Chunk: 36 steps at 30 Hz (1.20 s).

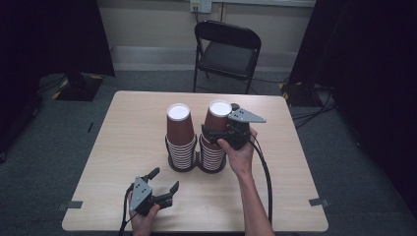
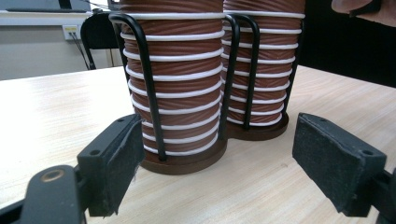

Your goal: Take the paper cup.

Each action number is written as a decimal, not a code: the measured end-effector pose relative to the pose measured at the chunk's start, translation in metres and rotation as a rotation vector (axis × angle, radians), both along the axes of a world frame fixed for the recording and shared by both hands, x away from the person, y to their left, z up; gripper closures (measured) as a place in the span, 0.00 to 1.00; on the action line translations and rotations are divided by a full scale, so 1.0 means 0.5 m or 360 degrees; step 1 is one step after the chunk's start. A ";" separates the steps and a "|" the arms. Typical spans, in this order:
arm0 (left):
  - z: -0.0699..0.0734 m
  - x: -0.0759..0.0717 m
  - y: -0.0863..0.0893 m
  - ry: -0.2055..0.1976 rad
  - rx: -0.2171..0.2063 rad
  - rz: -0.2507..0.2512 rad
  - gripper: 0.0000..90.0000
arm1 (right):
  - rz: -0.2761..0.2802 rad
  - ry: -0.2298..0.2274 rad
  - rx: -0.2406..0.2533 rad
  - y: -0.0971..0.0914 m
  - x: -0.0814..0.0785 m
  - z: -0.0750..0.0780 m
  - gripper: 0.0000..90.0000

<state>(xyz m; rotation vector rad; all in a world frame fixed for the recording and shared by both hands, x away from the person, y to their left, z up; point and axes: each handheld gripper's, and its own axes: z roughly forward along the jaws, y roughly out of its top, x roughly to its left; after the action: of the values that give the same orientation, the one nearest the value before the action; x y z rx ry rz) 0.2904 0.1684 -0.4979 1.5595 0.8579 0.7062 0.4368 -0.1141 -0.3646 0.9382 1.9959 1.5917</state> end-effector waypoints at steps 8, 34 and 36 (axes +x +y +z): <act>0.000 0.001 0.002 0.0016 -0.0016 0.0001 0.18 | -0.0021 -0.0018 0.0035 -0.001 -0.001 0.013 0.14; 0.001 0.002 0.001 0.0022 -0.0002 -0.0022 0.18 | -0.0006 -0.0098 0.0167 -0.010 -0.005 0.068 0.14; 0.000 0.002 0.001 0.0023 -0.0005 -0.0020 0.19 | -0.0005 -0.0098 0.0174 -0.012 -0.005 0.069 0.14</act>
<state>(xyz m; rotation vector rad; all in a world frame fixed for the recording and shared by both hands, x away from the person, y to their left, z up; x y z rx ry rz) 0.2914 0.1688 -0.4976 1.5677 0.8591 0.6848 0.4345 -0.1202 -0.3302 0.9205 1.8814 1.7218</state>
